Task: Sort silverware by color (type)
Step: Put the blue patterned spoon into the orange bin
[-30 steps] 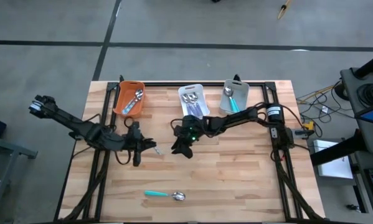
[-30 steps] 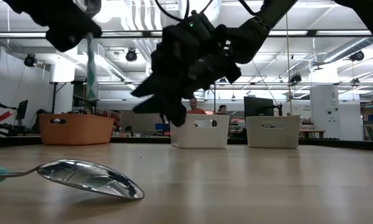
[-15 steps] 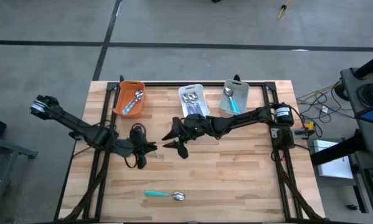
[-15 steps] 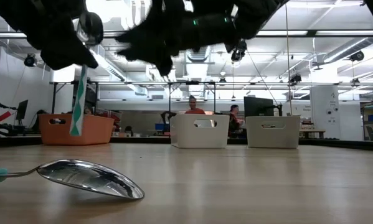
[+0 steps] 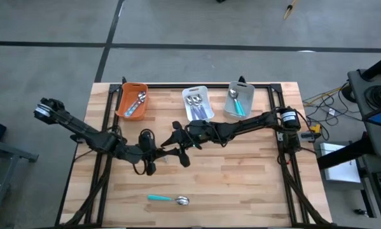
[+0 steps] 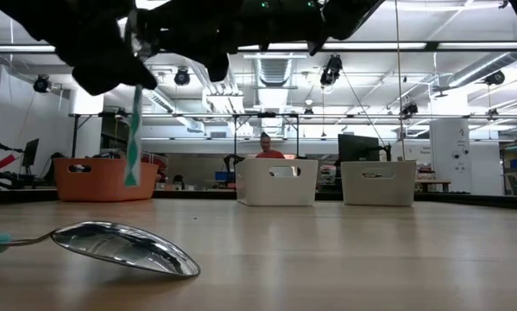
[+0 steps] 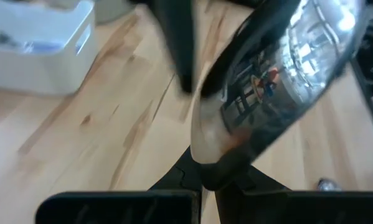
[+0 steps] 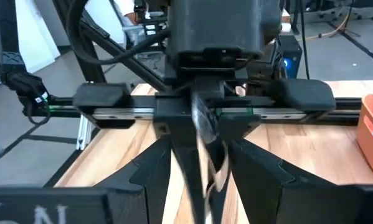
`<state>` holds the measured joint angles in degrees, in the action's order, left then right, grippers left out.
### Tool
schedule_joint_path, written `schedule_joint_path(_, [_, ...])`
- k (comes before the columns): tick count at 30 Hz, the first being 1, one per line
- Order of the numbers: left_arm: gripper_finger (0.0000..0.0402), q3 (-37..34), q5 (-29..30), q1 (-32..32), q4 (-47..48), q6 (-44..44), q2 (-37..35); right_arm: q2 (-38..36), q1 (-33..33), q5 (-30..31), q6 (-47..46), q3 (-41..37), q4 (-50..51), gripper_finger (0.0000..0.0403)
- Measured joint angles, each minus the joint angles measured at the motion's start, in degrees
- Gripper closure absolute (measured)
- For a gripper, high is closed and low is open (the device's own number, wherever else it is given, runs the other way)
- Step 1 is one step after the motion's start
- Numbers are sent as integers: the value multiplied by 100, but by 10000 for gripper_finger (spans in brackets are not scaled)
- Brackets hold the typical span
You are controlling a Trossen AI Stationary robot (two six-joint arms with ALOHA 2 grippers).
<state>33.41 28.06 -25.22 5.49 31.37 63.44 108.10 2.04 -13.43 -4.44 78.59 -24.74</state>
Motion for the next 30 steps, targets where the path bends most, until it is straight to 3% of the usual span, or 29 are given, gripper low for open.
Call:
schedule_joint_path(8, [401,156,3,99,-755,-551,454,2,12,0,135,0,-132,265])
schedule_joint_path(11, [401,217,4,102,-752,-558,530,2,37,-7,150,0,-104,303])
schedule_joint_path(14, [401,254,-6,100,-771,-589,544,2,72,20,258,0,-92,366])
schedule_joint_path(16, [397,258,-24,103,-789,-615,518,2,84,40,360,0,-104,382])
schedule_joint_path(23, [332,258,158,102,-653,-832,280,-36,96,414,170,0,-95,388])
schedule_joint_path(30, [262,258,978,108,6,-882,-118,-283,103,1105,172,-233,-49,390])
